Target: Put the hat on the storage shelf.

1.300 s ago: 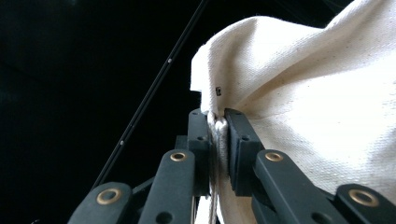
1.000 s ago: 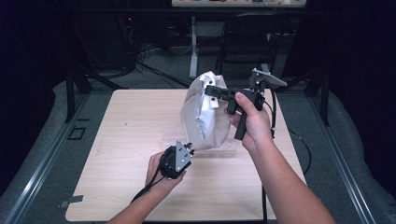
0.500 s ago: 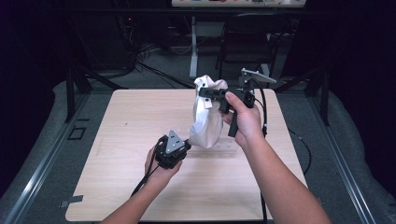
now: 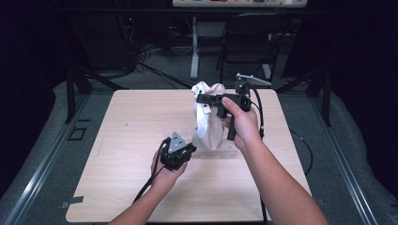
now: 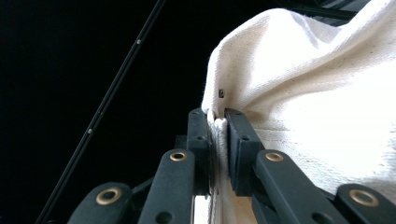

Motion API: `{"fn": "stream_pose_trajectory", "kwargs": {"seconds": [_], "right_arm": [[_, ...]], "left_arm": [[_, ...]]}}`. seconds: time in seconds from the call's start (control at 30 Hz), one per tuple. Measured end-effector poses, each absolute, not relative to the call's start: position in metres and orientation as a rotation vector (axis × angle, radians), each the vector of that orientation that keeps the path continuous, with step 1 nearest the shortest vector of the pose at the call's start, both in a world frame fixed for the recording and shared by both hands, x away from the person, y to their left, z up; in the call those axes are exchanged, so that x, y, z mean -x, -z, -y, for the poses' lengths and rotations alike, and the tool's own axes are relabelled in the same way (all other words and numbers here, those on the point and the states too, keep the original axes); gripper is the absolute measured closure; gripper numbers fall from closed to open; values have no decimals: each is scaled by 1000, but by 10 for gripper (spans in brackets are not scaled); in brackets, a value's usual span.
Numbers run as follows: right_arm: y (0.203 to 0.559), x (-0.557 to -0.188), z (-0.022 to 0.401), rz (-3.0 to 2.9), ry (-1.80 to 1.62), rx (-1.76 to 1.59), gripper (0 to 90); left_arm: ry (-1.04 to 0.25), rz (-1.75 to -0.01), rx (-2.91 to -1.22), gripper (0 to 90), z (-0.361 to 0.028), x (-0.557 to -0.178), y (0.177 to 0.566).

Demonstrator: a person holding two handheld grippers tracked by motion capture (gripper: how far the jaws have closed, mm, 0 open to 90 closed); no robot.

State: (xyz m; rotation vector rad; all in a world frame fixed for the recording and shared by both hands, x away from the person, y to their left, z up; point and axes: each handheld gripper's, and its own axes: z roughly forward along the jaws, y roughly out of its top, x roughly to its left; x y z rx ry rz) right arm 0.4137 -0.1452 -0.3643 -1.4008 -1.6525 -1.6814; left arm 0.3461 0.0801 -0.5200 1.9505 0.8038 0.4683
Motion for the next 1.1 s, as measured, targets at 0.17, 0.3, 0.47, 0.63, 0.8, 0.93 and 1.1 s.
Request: {"fn": "stream_pose_trajectory", "kwargs": {"seconds": [0.17,0.3,0.47,0.63,0.8,0.93,1.1], "right_arm": [[376,-416,148,1648,1657,1406,818],[383,-416,150,1647,1648,1399,819],[391,-414,150,1652,1643,1401,818],[397,-415,149,1659,1632,1399,818],[398,-415,149,1682,1624,1413,818],[401,-416,150,1708,1612,1436,818],[404,-416,151,1724,1603,1449,817]], "left_arm": [[-457,-826,-1940,849,-80,-349,526],[-437,-827,-1926,851,-82,-350,527],[-418,-830,-1920,850,-88,-352,532],[-382,-839,-1917,852,-89,-354,536],[-354,-885,-1930,854,-90,-356,538],[-326,-916,-1925,856,-91,-356,542],[-279,-957,-1921,858,-93,-359,543]]}}
